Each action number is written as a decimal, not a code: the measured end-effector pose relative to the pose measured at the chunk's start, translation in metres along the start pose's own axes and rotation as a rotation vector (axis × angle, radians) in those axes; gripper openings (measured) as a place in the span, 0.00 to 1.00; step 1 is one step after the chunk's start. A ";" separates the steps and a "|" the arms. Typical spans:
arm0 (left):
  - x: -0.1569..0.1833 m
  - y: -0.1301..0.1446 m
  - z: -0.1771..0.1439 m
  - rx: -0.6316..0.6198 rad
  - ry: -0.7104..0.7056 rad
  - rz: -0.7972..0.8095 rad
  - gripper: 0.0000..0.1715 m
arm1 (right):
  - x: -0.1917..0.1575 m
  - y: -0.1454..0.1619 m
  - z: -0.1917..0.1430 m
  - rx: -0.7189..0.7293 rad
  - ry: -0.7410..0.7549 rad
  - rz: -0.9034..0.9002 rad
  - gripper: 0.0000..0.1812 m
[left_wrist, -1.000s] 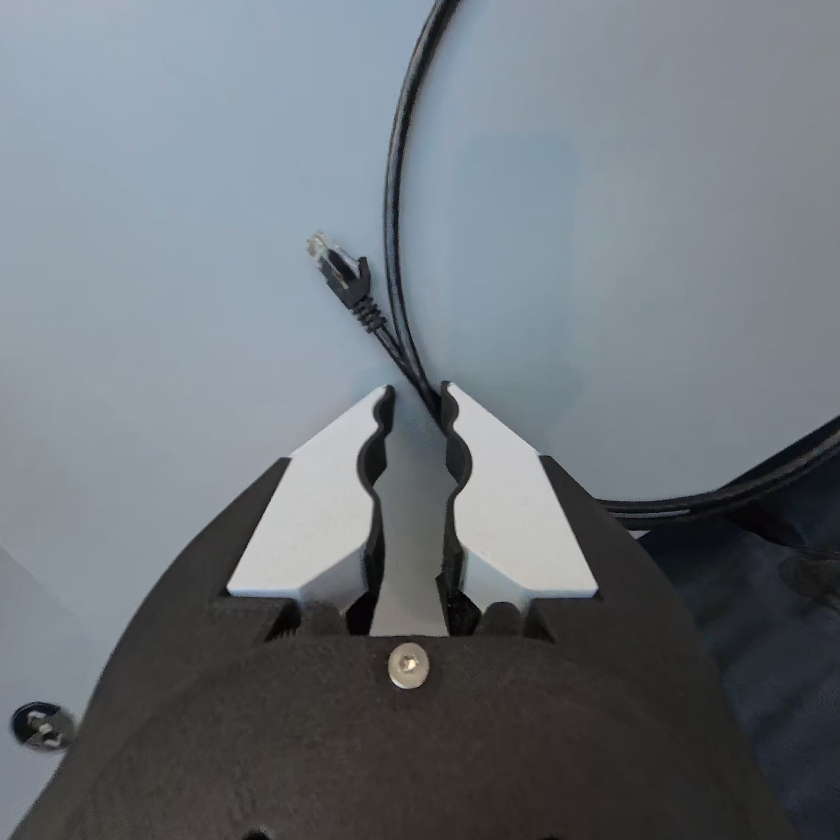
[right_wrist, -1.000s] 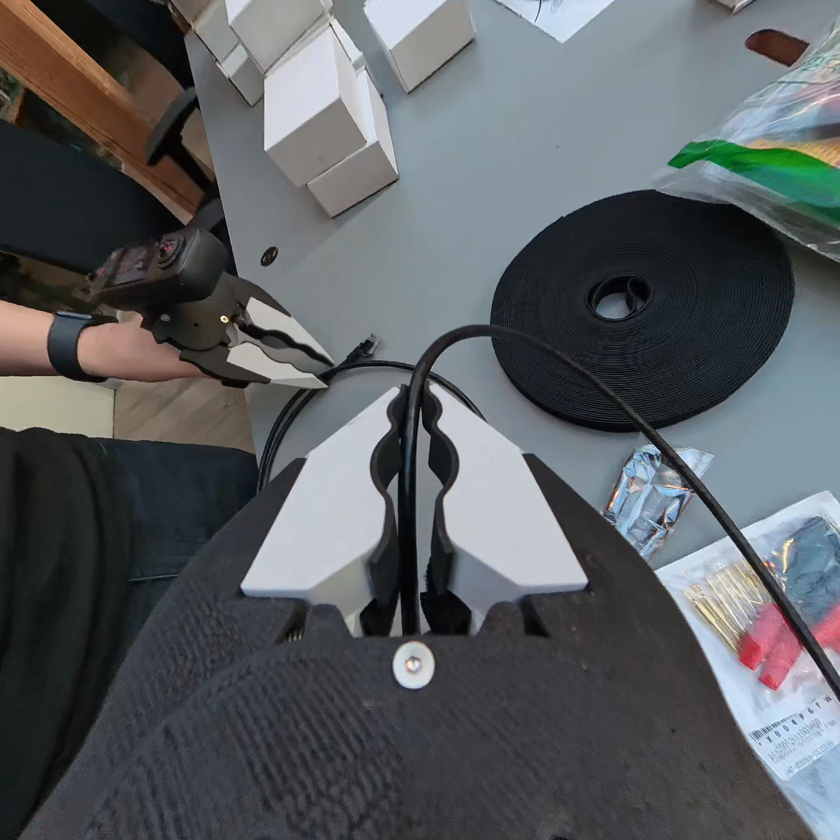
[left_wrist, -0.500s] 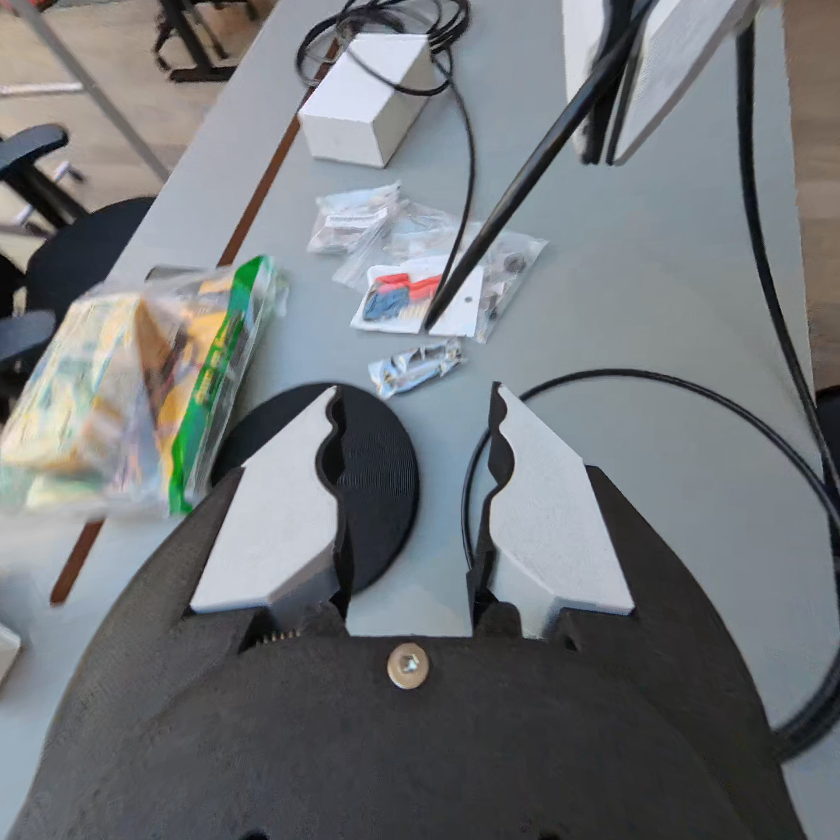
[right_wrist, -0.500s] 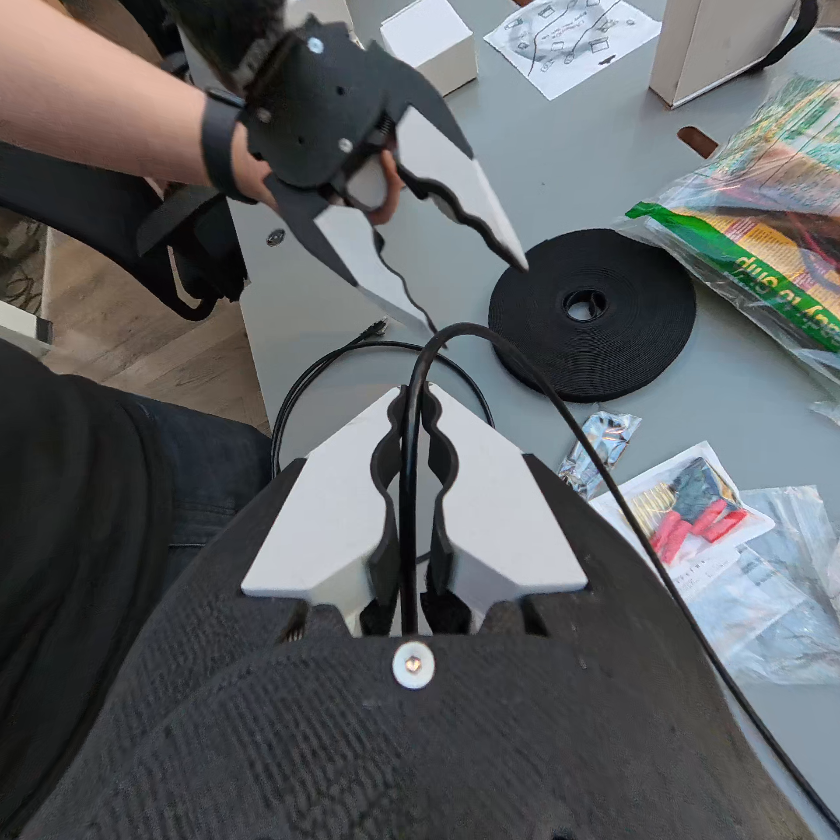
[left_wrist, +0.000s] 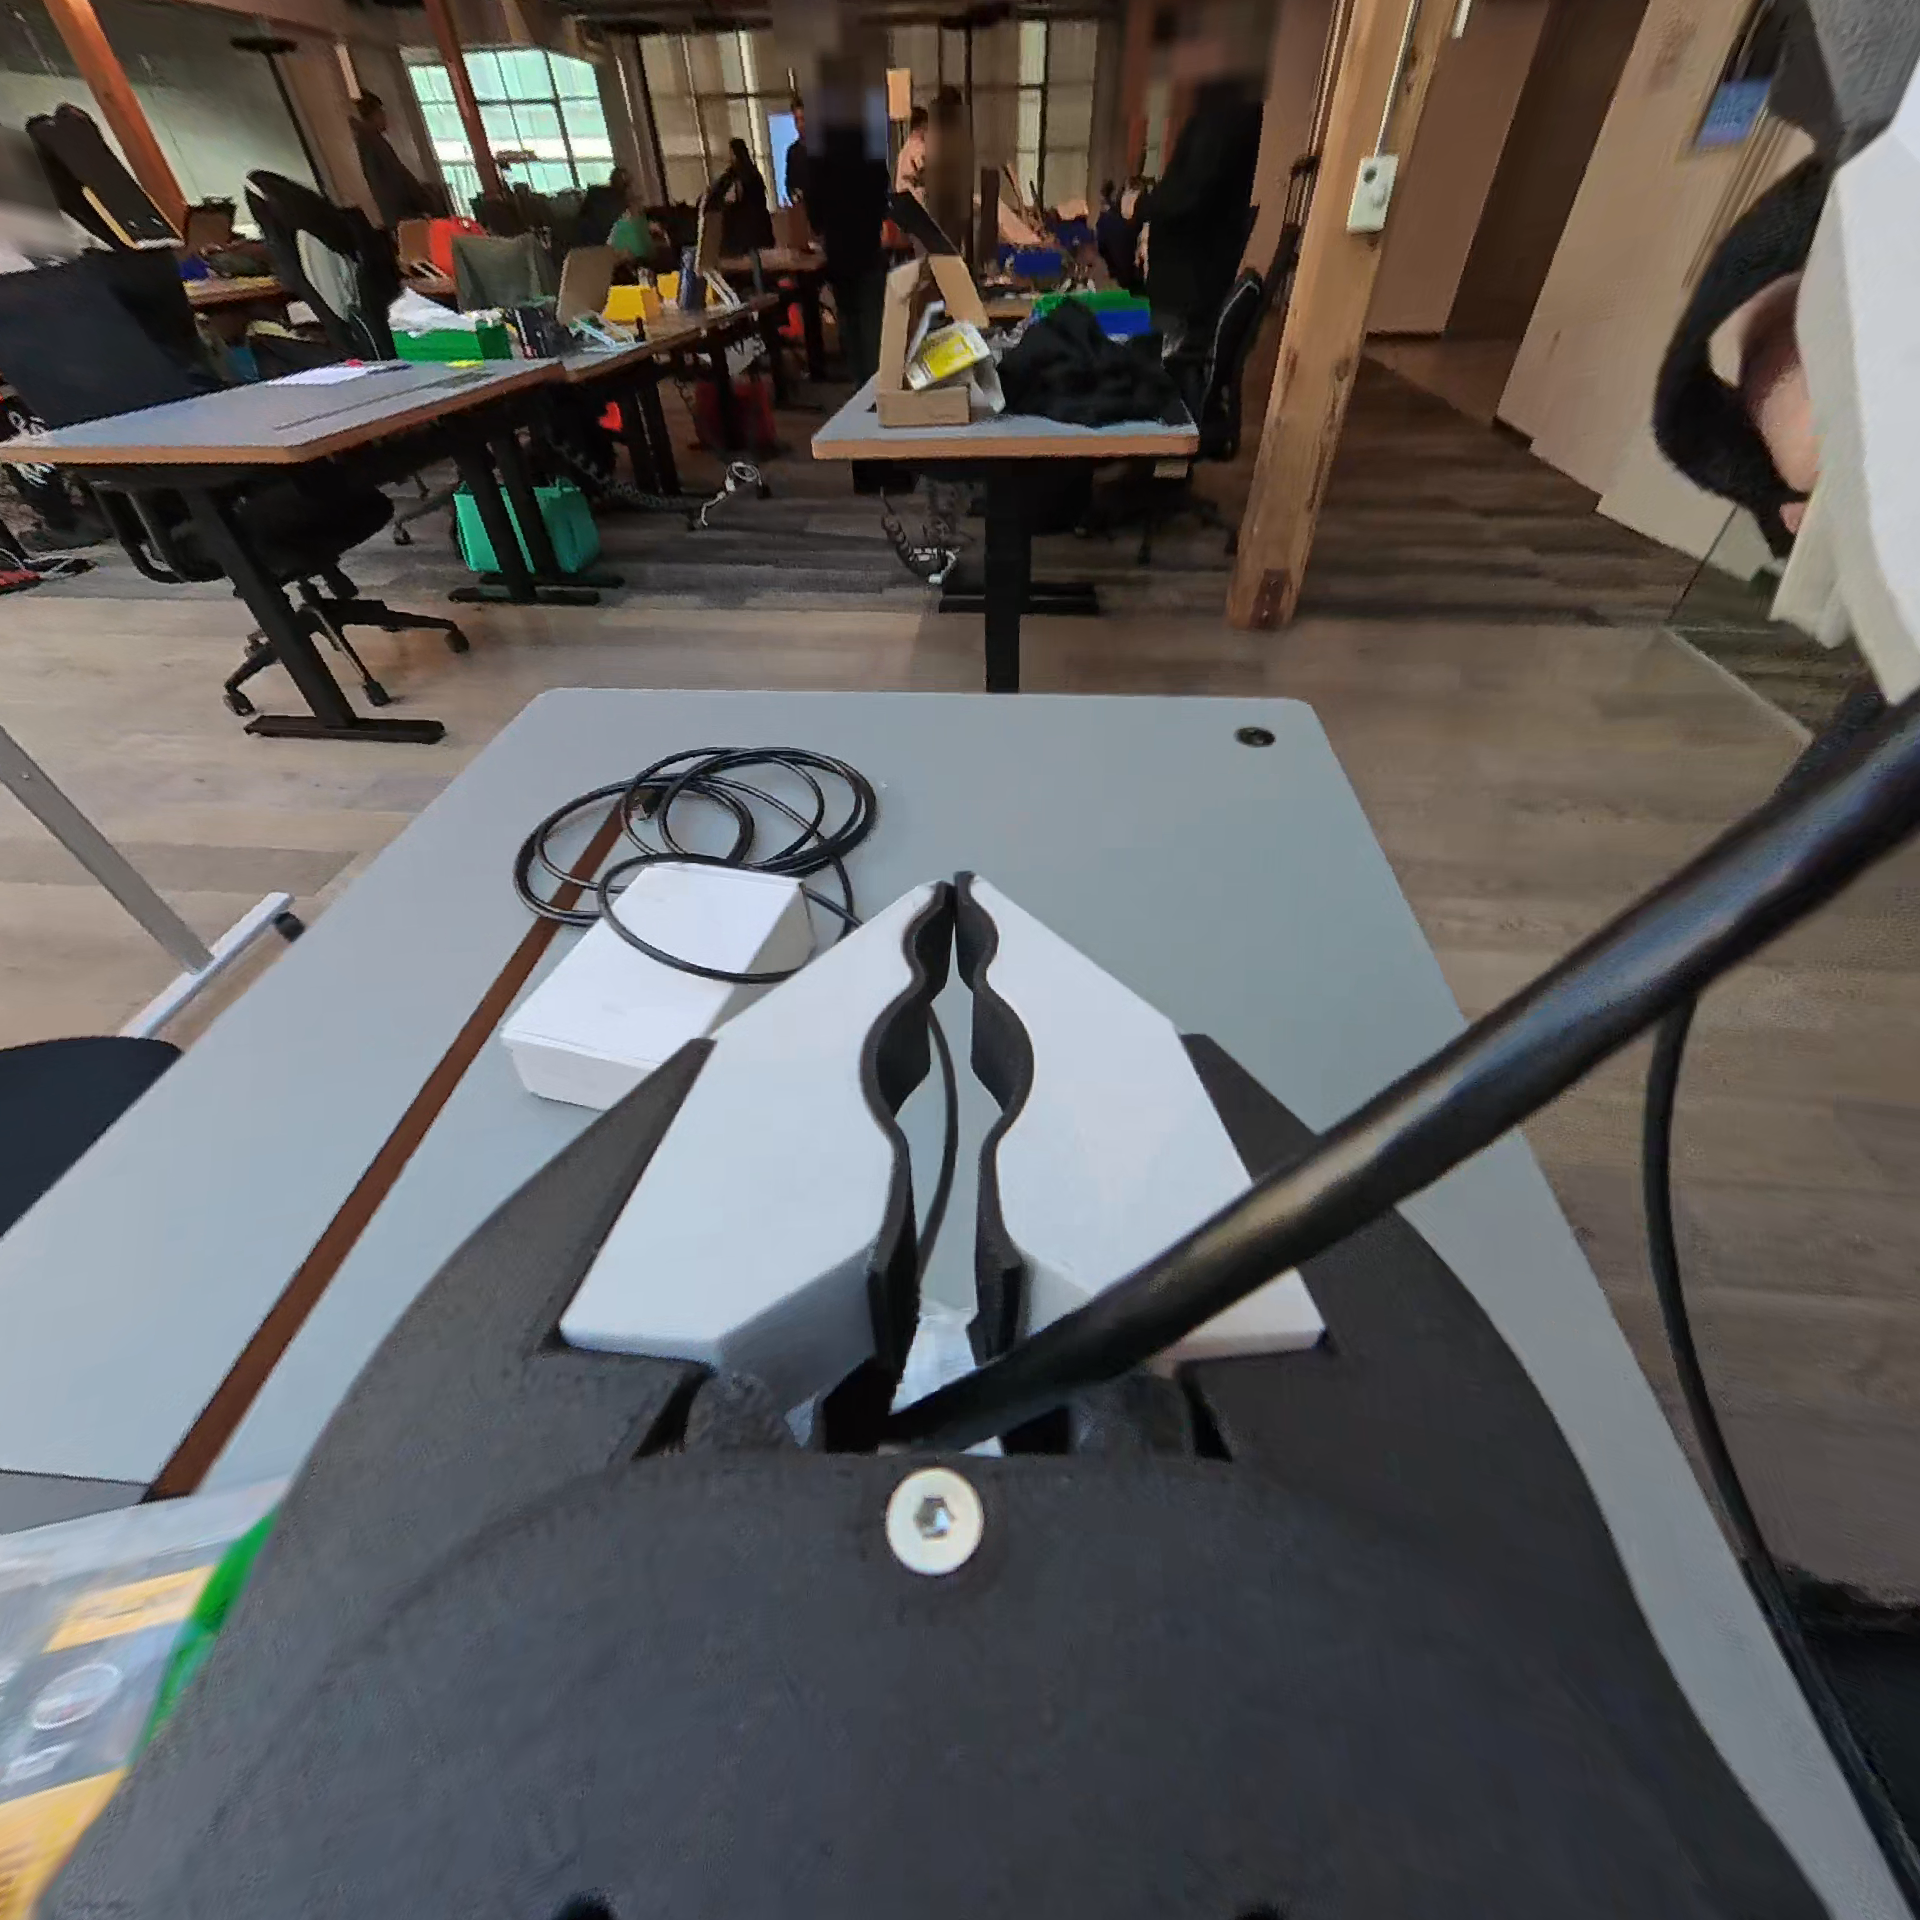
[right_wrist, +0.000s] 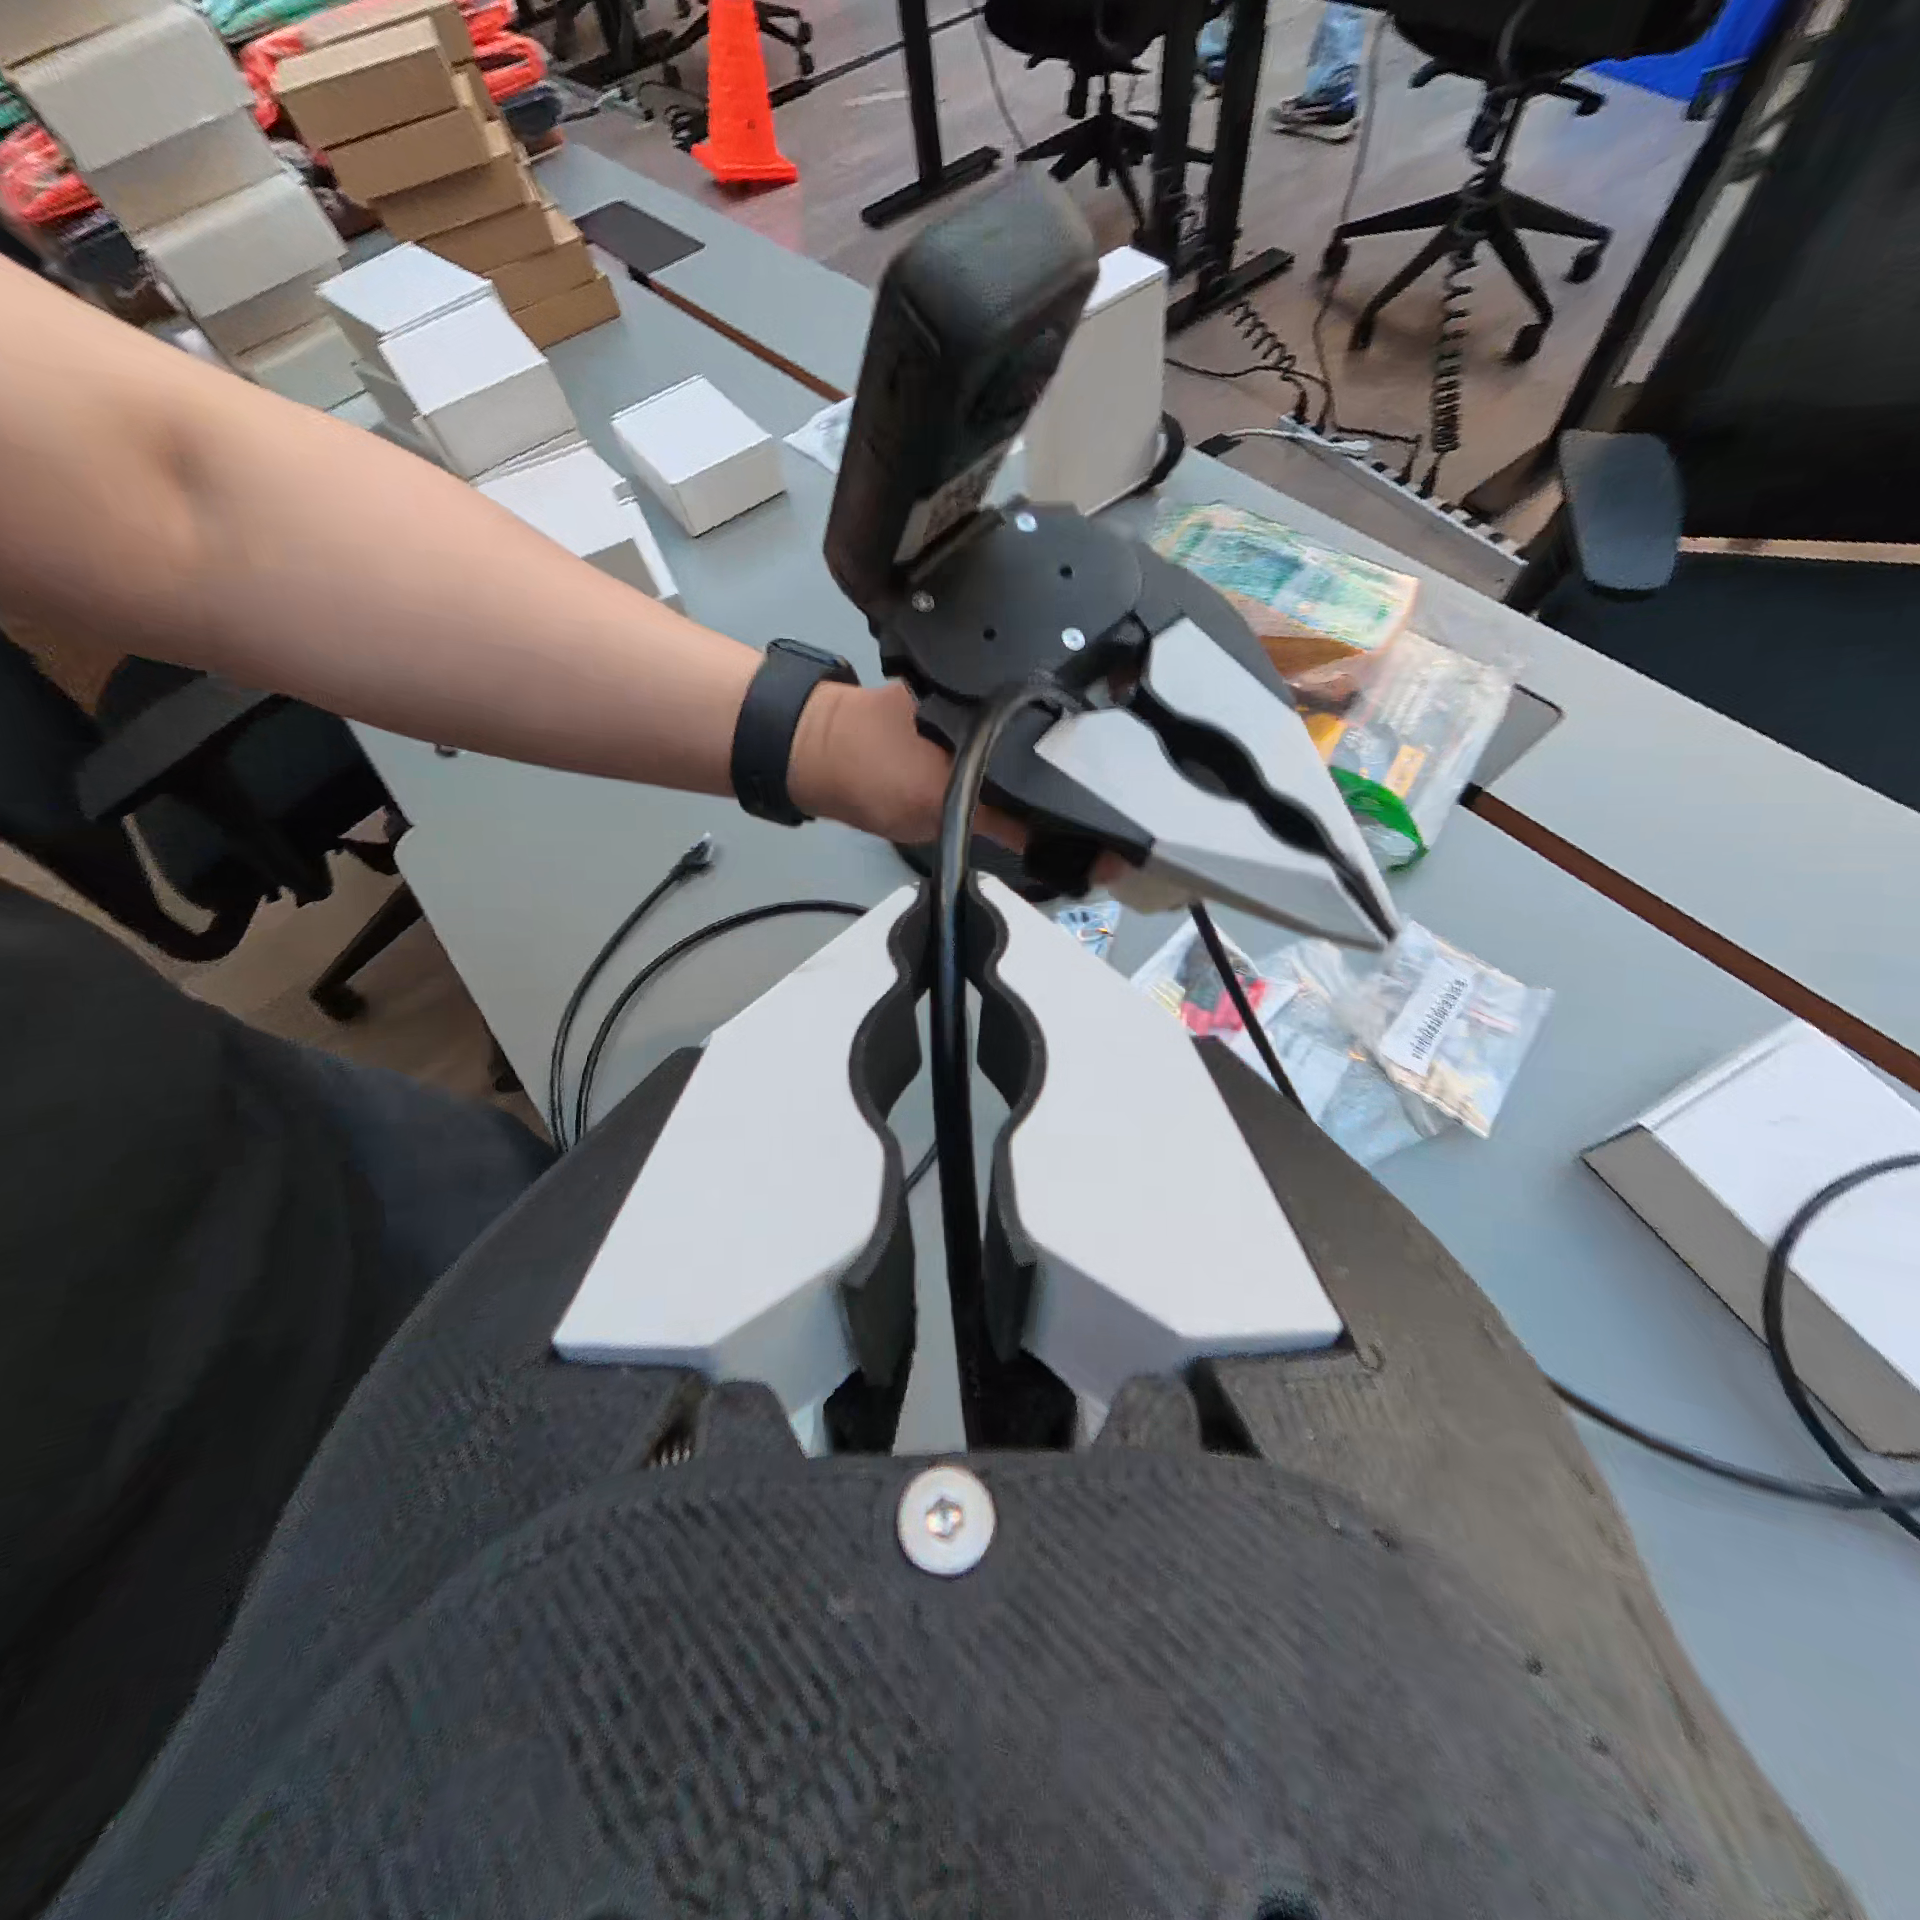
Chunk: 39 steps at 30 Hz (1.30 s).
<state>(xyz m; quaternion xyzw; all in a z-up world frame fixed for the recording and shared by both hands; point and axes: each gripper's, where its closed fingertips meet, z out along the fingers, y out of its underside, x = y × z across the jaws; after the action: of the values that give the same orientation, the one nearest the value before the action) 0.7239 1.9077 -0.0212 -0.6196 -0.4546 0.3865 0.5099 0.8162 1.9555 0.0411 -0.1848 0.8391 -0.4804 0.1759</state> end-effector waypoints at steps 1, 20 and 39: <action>-0.007 -0.006 -0.001 -0.029 0.004 0.032 0.00 | 0.009 0.001 -0.008 0.024 0.040 0.021 0.01; -0.002 -0.034 -0.101 -0.810 0.515 0.306 0.00 | 0.041 -0.050 -0.046 0.340 0.179 -0.051 0.01; 0.010 -0.137 -0.089 -1.158 0.597 0.371 0.00 | 0.056 -0.124 -0.078 0.129 0.708 -0.424 0.26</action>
<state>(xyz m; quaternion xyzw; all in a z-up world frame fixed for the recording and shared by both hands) 0.7873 1.9017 0.1291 -0.9408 -0.3142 -0.0258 0.1246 0.7487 1.9280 0.1797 -0.1655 0.7593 -0.5916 -0.2149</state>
